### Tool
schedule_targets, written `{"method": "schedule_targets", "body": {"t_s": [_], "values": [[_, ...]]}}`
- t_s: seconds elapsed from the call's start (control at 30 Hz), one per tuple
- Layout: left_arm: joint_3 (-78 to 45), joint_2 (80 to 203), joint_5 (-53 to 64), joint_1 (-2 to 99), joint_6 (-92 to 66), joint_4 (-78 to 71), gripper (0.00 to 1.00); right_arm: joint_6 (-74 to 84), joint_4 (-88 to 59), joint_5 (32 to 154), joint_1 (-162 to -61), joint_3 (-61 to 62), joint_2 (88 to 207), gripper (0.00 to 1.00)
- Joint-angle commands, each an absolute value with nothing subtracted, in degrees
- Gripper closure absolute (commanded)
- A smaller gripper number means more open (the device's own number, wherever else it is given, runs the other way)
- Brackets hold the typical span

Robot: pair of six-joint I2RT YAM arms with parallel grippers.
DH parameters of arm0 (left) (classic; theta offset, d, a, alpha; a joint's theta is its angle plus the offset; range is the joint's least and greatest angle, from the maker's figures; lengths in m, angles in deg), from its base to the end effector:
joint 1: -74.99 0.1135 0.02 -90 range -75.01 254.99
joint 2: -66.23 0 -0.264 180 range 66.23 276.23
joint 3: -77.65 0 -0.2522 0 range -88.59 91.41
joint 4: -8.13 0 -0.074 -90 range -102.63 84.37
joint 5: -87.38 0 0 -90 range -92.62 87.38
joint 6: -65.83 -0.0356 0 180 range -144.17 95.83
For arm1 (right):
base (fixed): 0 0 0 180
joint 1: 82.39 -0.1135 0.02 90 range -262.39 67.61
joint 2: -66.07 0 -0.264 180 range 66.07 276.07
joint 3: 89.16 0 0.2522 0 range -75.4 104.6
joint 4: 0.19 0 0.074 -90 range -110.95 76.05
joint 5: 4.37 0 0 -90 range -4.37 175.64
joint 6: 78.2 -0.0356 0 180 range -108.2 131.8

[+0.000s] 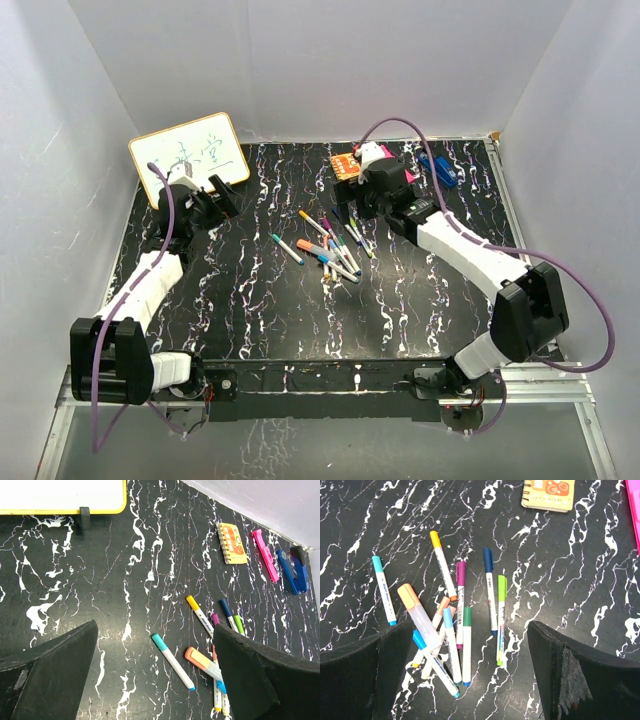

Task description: Open the pen caps

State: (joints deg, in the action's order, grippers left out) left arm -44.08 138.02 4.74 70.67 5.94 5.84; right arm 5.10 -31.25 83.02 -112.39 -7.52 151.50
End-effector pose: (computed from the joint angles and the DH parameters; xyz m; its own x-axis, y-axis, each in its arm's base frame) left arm 0.2867 -0.0262 0.2755 -0.3342 -0.4737 -0.8148 0.0347 0.8578 -0.5129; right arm 0.2957 0.1689 0.2974 -0.5460 -0.1806 -0.8181 -0.4062 0.9111 0.0699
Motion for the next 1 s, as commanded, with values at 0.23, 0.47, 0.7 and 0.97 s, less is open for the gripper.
{"method": "schedule_targets", "body": {"t_s": [0.23, 0.47, 0.7, 0.97], "values": [[-40.69, 134.97, 5.63, 70.68, 4.86, 0.53, 0.01, 11.11, -40.56, 81.6, -120.23, 8.97, 165.09, 0.13], [-41.6, 132.75, 7.0, 70.62, 5.59, -0.72, 0.01, 13.82, -43.76, 77.65, -125.34, 15.49, 175.27, 0.17], [-40.39, 132.88, 7.63, 70.64, 4.65, -1.79, 0.01, 13.56, -44.69, 78.11, -125.69, 18.87, 177.71, 0.16], [-40.8, 132.49, 6.79, 70.72, 5.07, -1.39, 0.02, 15.99, -45.13, 77.15, -125.69, 18.83, 177.76, 0.14]]}}
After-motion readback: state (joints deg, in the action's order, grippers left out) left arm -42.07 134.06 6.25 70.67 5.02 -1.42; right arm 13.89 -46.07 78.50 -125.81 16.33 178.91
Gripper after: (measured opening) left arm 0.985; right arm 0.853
